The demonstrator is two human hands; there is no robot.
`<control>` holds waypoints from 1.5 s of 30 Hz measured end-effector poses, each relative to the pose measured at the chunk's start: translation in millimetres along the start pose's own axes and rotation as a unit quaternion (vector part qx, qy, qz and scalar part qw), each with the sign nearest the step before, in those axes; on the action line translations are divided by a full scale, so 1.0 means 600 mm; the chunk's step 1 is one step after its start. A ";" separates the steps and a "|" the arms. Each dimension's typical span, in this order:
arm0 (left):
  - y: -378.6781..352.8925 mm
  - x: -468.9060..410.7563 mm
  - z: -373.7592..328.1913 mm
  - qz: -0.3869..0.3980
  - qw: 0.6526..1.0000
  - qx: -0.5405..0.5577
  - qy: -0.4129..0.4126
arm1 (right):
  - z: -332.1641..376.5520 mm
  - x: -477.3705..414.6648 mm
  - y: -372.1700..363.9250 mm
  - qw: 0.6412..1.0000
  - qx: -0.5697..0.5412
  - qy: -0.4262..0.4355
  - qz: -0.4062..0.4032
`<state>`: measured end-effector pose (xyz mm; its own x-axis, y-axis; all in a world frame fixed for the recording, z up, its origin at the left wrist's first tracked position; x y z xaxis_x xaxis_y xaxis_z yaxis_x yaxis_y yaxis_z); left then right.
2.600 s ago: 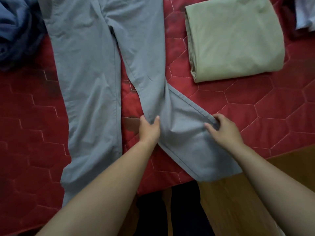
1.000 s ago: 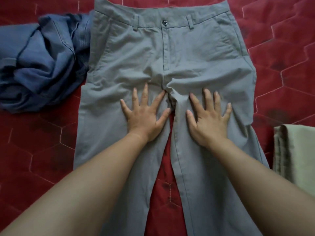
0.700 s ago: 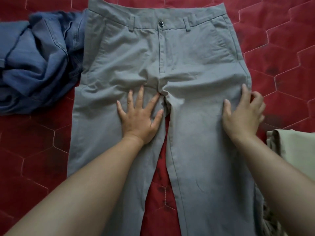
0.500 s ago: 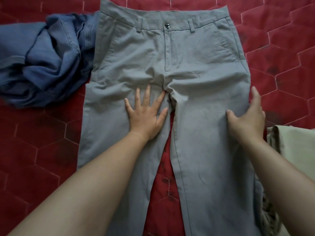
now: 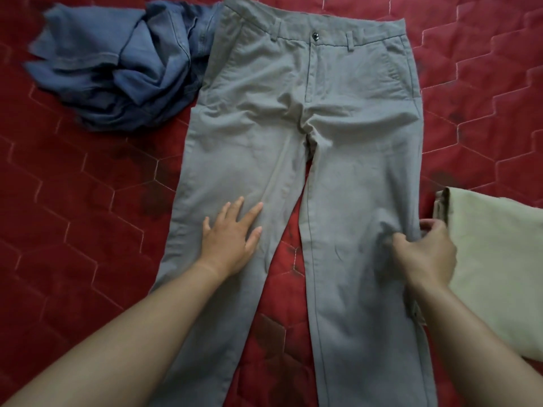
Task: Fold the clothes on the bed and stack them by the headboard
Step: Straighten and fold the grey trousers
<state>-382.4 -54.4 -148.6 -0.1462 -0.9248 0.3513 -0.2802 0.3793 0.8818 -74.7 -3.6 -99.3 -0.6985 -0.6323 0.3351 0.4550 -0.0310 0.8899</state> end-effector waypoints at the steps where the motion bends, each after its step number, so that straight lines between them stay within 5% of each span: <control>1: 0.008 0.008 -0.001 0.003 1.000 0.009 0.006 | 0.006 0.015 0.012 1.000 -0.004 0.010 0.000; 7: 0.095 0.050 0.011 -0.054 0.995 0.085 0.016 | 0.155 0.191 0.025 0.971 -0.087 0.219 0.041; 10: 0.151 0.077 0.061 -0.120 0.981 0.149 0.035 | 0.256 0.311 -0.039 0.908 -0.056 0.334 0.246; 13: 0.188 0.100 0.129 -0.158 0.970 0.169 0.076 | 0.297 0.358 -0.093 0.875 0.054 0.313 0.366; 25: 0.154 -0.072 0.119 -0.070 0.982 0.176 0.008 | 0.231 0.176 -0.122 0.958 0.073 0.227 0.157; 30: 0.126 -0.171 0.117 -0.050 0.987 0.138 0.066 | 0.199 0.134 -0.166 0.960 0.057 0.213 0.174; 37: 0.147 -0.126 0.129 -0.312 0.921 0.222 0.071 | 0.196 0.145 -0.180 0.959 0.013 0.231 0.166; 43: 0.145 -0.070 0.219 -0.209 0.957 0.132 0.154 | 0.222 0.191 -0.211 0.931 0.080 0.266 0.236; 45: 0.148 -0.070 0.220 -0.255 0.947 0.125 0.149 | 0.215 0.192 -0.213 0.930 0.088 0.269 0.234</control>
<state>-526.3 22.0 -126.2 0.3322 -0.9432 0.0055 -0.4637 -0.1582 0.8718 -284.5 27.5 -134.6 -0.0472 -0.8422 0.5370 0.5094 0.4421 0.7382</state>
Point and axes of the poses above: each hand's wrist, its own x-axis away from the middle knuckle, its own y-axis out of the back of the hand, z = x × y, the point moved 2 cm from there along -x, towards the middle knuckle, and after that the axes turned 15 degrees about -y, right-handed, at the moved point
